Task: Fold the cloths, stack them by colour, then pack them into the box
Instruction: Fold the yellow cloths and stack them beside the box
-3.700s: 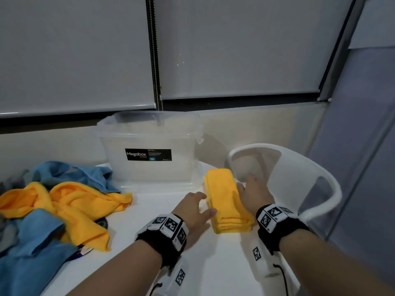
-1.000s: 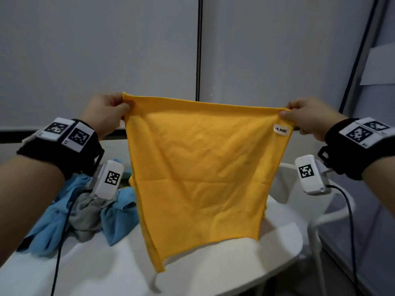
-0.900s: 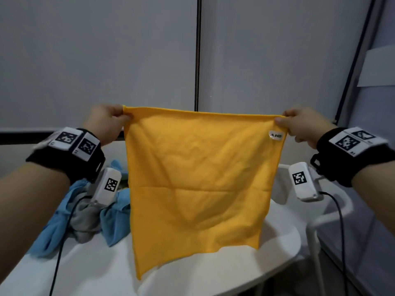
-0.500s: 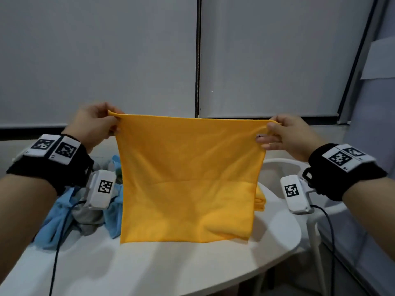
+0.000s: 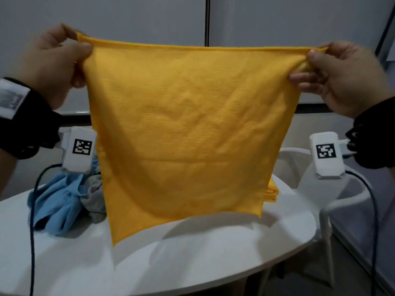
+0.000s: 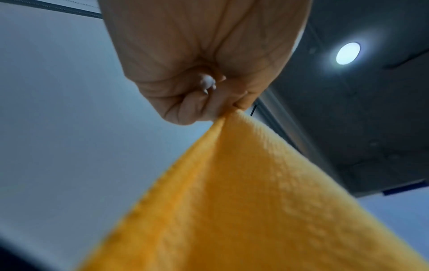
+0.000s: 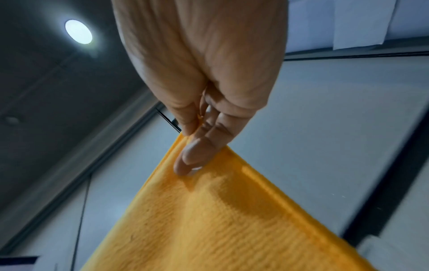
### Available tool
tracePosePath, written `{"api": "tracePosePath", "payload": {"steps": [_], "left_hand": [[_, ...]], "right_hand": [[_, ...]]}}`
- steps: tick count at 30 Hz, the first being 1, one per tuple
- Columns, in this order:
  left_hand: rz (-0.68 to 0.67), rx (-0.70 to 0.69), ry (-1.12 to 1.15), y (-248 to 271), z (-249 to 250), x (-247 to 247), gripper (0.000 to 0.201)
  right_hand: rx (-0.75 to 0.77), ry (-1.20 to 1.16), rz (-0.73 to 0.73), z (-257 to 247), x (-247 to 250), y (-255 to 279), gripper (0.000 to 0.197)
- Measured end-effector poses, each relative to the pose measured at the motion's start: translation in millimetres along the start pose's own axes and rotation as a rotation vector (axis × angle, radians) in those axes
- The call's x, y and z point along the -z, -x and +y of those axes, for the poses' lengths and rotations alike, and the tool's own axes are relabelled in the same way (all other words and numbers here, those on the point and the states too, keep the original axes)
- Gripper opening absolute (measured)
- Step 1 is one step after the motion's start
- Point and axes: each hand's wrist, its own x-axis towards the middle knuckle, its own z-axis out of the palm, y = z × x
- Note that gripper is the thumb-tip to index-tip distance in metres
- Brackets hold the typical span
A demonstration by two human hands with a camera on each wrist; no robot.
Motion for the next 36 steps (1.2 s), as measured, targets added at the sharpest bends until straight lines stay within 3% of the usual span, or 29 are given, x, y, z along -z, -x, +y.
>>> {"api": "tracePosePath", "payload": {"steps": [5, 8, 14, 18, 22, 24, 27, 36], "left_hand": [[-0.078, 0.297, -0.23, 1.8, -72.4, -13.5, 0.028], [-0.116, 0.429, -0.286, 23.2, -116.6, -20.0, 0.02], [-0.112, 0.442, -0.428, 57.6, -174.4, -13.9, 0.027], [-0.369, 0.435, -0.495, 103.2, -185.6, -5.4, 0.022], [-0.637, 0.528, -0.566, 152.6, -195.5, 11.1, 0.013], [-0.743, 0.502, -0.628, 175.0, -197.3, 10.8, 0.02], [-0.831, 0.444, -0.677, 204.1, -196.8, 2.6, 0.028], [-0.97, 0.422, -0.922, 213.4, -183.1, -13.3, 0.016]], "right_hand": [[-0.235, 0.067, 0.03, 84.7, -24.0, -21.6, 0.018], [-0.34, 0.214, 0.022, 142.8, -36.3, -18.6, 0.022], [-0.366, 0.466, -0.072, 197.5, -37.8, 1.1, 0.023], [-0.414, 0.493, -0.138, 211.7, -13.1, 34.7, 0.022], [-0.491, 0.641, -0.409, 229.5, 16.0, 91.7, 0.019], [-0.504, 0.809, -0.495, 239.9, 22.8, 111.5, 0.015], [-0.507, 0.982, -0.537, 247.1, 24.4, 128.9, 0.013], [-0.494, 1.167, -0.715, 242.3, 18.6, 135.3, 0.009]]}}
